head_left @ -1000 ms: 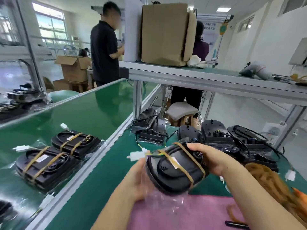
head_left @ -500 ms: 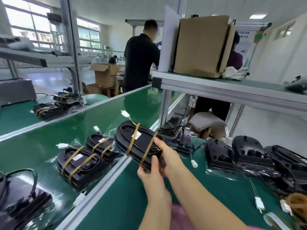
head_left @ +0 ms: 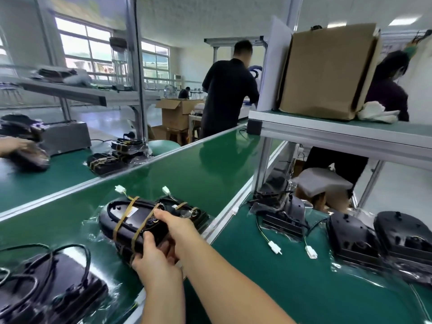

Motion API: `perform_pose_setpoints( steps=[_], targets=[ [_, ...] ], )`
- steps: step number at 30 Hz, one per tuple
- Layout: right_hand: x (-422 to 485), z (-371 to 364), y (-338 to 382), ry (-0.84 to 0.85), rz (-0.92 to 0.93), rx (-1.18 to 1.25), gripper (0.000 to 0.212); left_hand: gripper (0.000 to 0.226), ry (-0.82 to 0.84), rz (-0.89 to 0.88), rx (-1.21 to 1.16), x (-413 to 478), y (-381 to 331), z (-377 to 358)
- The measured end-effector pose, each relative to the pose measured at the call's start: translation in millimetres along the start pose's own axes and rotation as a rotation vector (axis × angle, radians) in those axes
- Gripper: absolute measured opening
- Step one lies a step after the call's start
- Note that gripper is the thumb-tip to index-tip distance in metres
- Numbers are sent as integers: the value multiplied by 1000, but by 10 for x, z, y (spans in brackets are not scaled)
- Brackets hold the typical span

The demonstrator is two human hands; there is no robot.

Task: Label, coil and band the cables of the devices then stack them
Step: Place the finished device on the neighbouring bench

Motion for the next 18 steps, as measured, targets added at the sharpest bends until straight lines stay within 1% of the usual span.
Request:
perform_pose_setpoints(
  steps=[3, 6, 9, 11, 13, 16, 18],
  targets=[
    [46, -35, -64, -31, 9, 6, 66, 51, 19, 28, -10, 74, -39, 28],
    [54, -16, -67, -25, 46, -20, 86, 48, 17, 37, -21, 124, -83, 43],
    [71, 68, 72, -41, 205, -200, 93, 43, 17, 26, -51, 163, -110, 58],
    [45, 14, 168, 18, 288, -280, 90, 42, 7, 15, -100, 144, -126, 75],
    [22, -72, 190, 80, 308, -369, 79, 43, 5, 8, -180, 142, -117, 82],
    [25, -119, 191, 110, 338, -480, 67, 52, -1, 12, -265, 82, -45, 129],
    [-6, -137, 210, 131, 374, -519, 63, 48, 24, 55, -294, 47, 31, 113]
  ],
)
Point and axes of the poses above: each hand's wrist, its own x-axis towards the middle knuckle, its own z-axis out of the back of the hand, y = z × x, the point moved 10 cm from there along x, towards the middle knuckle, and after that the axes turned 3 degrees about z, right-handed, at the moved point
